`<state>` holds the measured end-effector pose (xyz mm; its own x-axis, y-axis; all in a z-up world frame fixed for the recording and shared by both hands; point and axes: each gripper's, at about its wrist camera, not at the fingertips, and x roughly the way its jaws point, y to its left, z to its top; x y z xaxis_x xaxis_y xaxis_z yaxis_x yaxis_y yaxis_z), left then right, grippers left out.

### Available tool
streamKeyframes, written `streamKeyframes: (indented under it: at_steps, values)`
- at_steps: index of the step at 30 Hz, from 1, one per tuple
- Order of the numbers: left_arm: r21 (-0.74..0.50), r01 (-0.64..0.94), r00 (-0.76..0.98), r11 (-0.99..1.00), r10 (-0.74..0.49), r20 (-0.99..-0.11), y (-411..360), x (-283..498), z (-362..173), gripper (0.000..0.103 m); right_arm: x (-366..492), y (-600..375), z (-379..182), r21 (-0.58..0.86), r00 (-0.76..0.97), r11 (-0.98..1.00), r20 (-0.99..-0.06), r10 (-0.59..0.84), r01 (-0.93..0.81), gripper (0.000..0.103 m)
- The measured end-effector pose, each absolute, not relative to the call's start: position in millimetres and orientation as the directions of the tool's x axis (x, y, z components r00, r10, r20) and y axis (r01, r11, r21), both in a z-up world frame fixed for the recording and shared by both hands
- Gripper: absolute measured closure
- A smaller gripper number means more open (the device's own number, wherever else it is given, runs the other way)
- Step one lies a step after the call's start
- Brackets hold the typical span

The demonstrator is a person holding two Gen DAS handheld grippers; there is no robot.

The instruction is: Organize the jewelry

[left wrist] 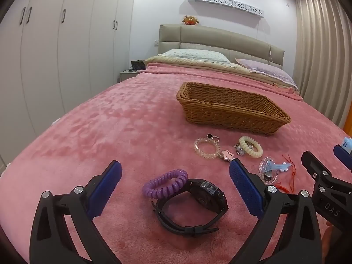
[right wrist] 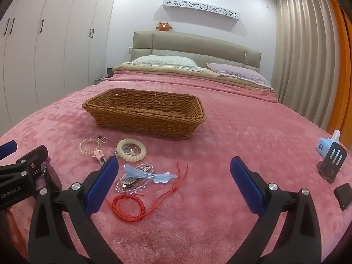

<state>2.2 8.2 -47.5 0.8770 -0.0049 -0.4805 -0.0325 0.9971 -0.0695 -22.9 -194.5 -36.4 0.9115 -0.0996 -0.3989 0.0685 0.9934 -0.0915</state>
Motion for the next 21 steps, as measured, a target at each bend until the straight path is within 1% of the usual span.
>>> streamKeyframes:
  at_steps: [21]
  values:
    - [-0.071,-0.031,0.877,0.997,-0.007,-0.480,9.3,0.0,-46.6,0.008,-23.1,-191.8,-37.2,-0.099,0.913,0.993,-0.396,-0.101,0.066,0.007]
